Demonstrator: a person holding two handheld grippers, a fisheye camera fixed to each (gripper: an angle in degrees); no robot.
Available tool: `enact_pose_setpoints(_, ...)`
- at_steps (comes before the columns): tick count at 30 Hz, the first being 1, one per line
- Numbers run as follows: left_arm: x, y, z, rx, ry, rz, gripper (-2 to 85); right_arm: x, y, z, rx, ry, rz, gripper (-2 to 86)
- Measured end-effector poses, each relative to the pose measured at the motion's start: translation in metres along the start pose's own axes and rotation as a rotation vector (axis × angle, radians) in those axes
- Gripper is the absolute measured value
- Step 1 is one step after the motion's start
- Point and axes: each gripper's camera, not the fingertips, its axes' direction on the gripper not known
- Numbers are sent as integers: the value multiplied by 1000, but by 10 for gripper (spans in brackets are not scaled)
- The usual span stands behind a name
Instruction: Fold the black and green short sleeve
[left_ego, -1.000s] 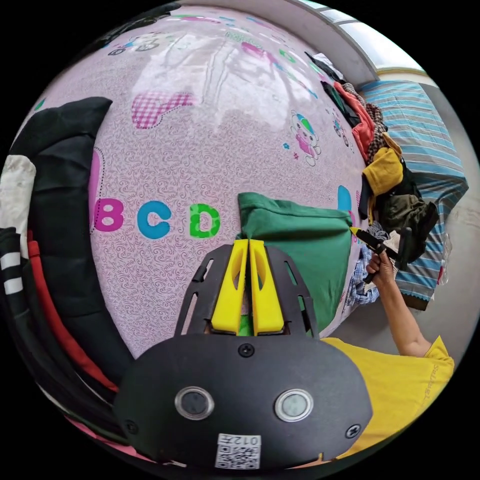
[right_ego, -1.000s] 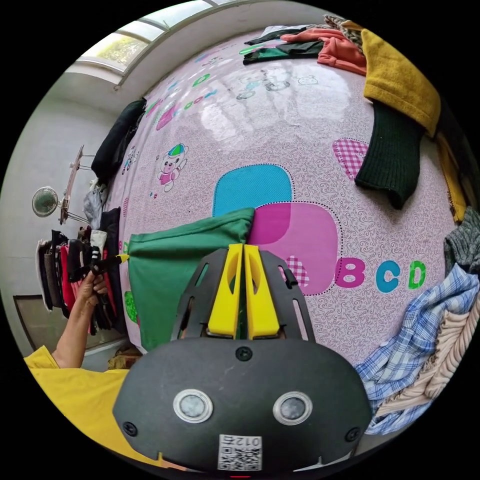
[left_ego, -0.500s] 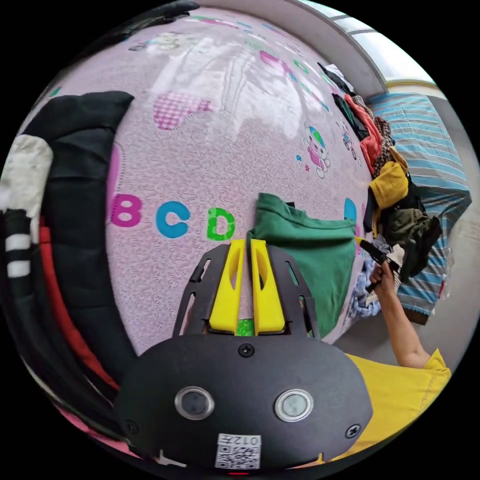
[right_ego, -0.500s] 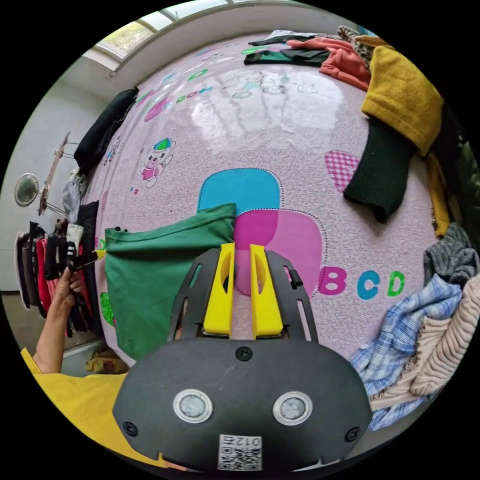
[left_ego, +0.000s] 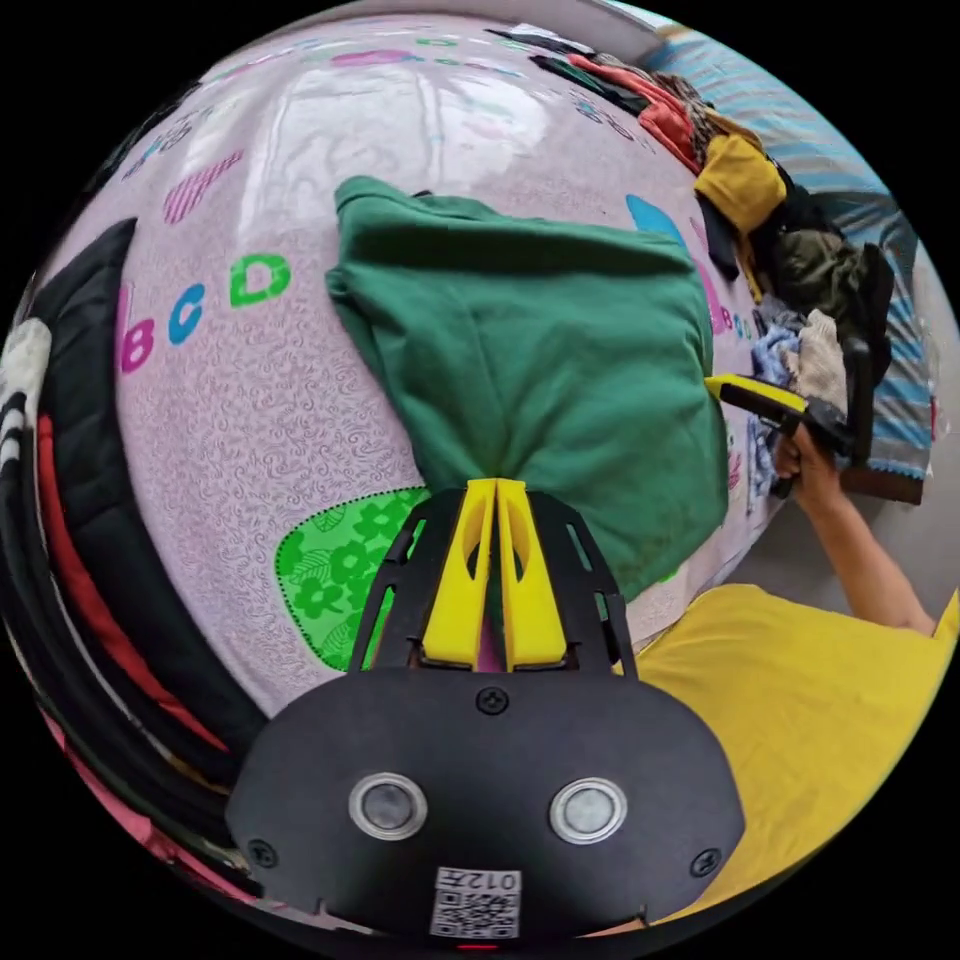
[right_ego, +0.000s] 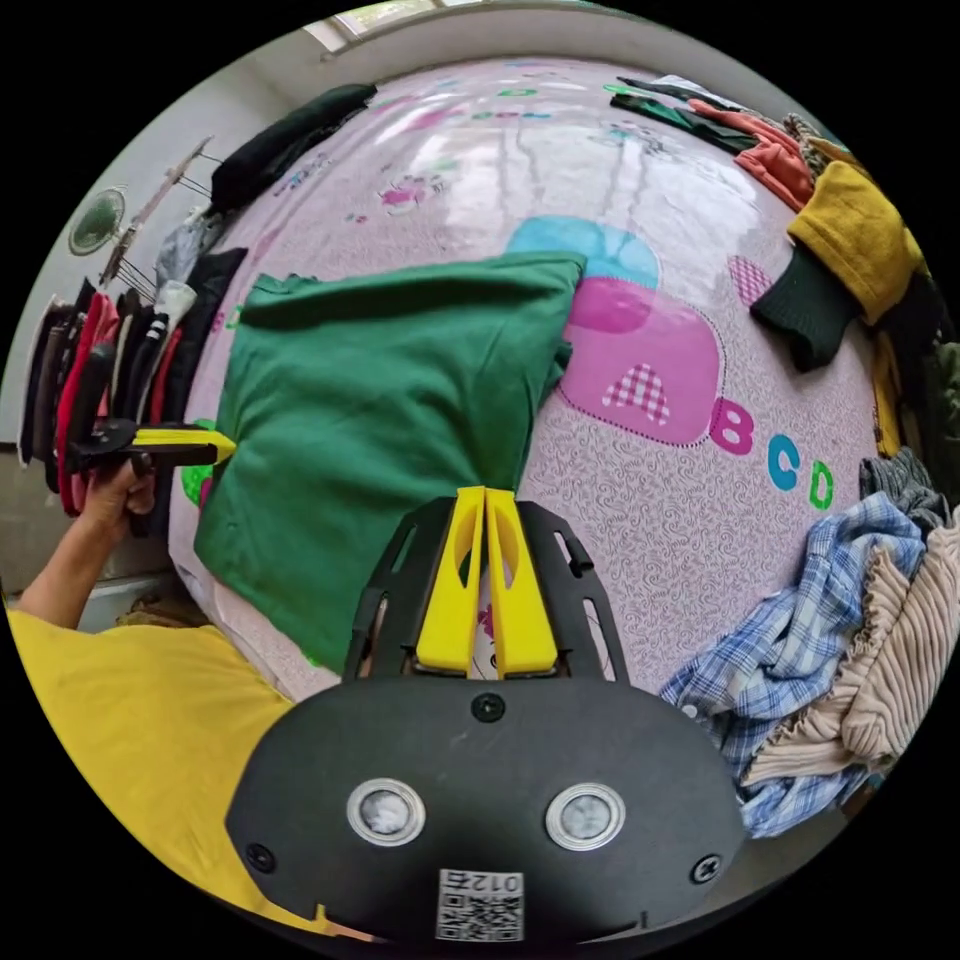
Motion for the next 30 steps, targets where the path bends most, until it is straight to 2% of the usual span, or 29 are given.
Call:
enact_pose_setpoints(1,-8,5,-2,14,30,-38,2,2,2,2,-13,-17,24,1)
enact_pose_setpoints(4,-18,28,-17,69,-88,-93,3,-5,15,-6,2,66,40,1)
enact_pose_setpoints(6,-13,44,-22,87,-84,-48,3,-17,31,-14,13,70,-3,1)
enact_pose_setpoints(9,5,71,-16,108,13,75,3,-43,69,-20,28,-19,-95,1)
enact_pose_setpoints(12,21,87,18,11,6,169,3,-72,104,2,-26,25,-211,1)
enact_pose_setpoints(14,18,99,48,-78,-130,164,2,-86,125,30,-109,105,-293,1)
enact_pose_setpoints(17,1,113,54,-26,-98,132,0,-97,152,48,-97,264,-447,1)
enact_pose_setpoints(22,-3,120,59,-45,-168,191,0,-118,176,70,-78,485,-636,3)
enact_pose_setpoints(25,-15,124,57,-40,-96,121,4,-105,181,69,1,469,-522,4)
enact_pose_setpoints(28,-38,145,38,85,85,1,13,-67,171,46,-51,264,-312,6)
enact_pose_setpoints(30,-46,158,33,109,112,-18,22,-38,177,24,5,139,-178,10)
